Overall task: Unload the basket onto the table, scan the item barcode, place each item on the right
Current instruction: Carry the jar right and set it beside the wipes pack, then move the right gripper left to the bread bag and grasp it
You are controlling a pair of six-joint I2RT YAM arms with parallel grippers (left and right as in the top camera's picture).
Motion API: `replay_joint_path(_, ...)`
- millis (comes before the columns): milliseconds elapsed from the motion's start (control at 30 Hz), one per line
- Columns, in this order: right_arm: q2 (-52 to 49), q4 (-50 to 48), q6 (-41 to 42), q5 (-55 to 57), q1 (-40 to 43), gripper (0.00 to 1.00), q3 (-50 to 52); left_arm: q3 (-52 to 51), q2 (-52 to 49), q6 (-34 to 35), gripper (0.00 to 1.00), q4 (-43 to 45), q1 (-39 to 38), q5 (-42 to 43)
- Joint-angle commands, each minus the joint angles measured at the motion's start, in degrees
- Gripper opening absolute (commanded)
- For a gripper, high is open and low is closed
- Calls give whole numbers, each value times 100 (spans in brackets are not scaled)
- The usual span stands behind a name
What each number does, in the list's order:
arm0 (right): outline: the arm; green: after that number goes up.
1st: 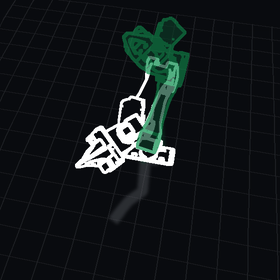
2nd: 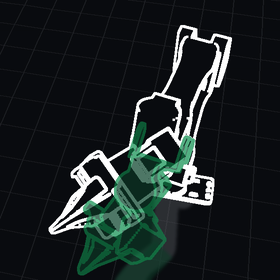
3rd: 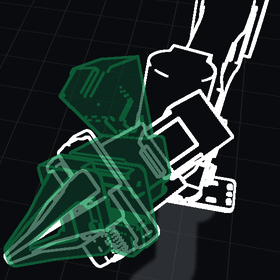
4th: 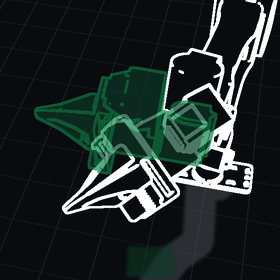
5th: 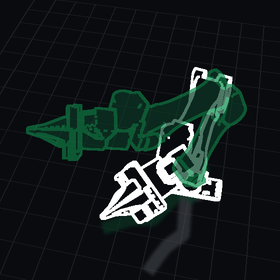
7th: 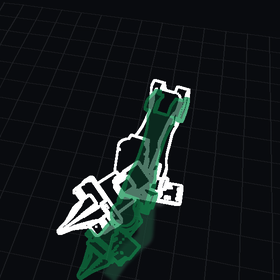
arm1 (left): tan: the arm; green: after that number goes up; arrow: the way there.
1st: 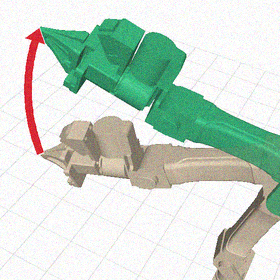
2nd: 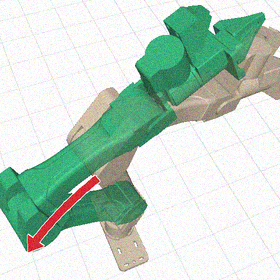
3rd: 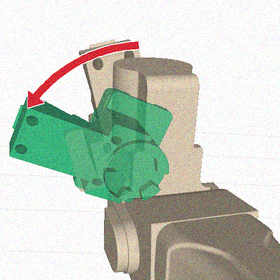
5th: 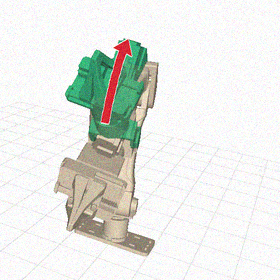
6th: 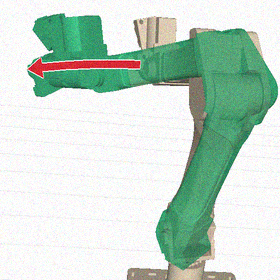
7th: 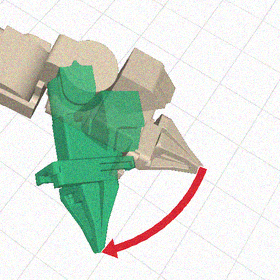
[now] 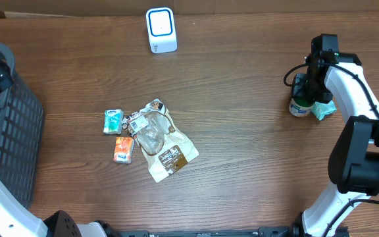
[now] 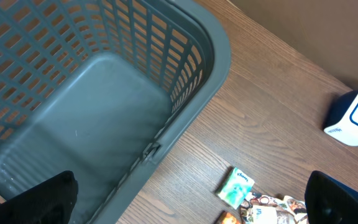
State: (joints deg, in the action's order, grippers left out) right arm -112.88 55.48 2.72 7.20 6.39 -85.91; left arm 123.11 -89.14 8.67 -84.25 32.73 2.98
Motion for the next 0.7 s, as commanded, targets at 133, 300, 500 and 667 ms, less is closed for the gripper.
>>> replay_joint_path(133,-254,37,31,-302,11,100,162,74,39,57,99,9,15,0)
replay_joint_path(300,-236,391,31,-299,11,100,-118,74,39,57,100,9,15,0)
replay_joint_path(500,63,1187,55,-363,0,100,-990,74,39,57,100,9,15,0)
replay_joint_path(667,367,2109,197,-2153,-68,100,-1967,74,39,57,99,9,15,0)
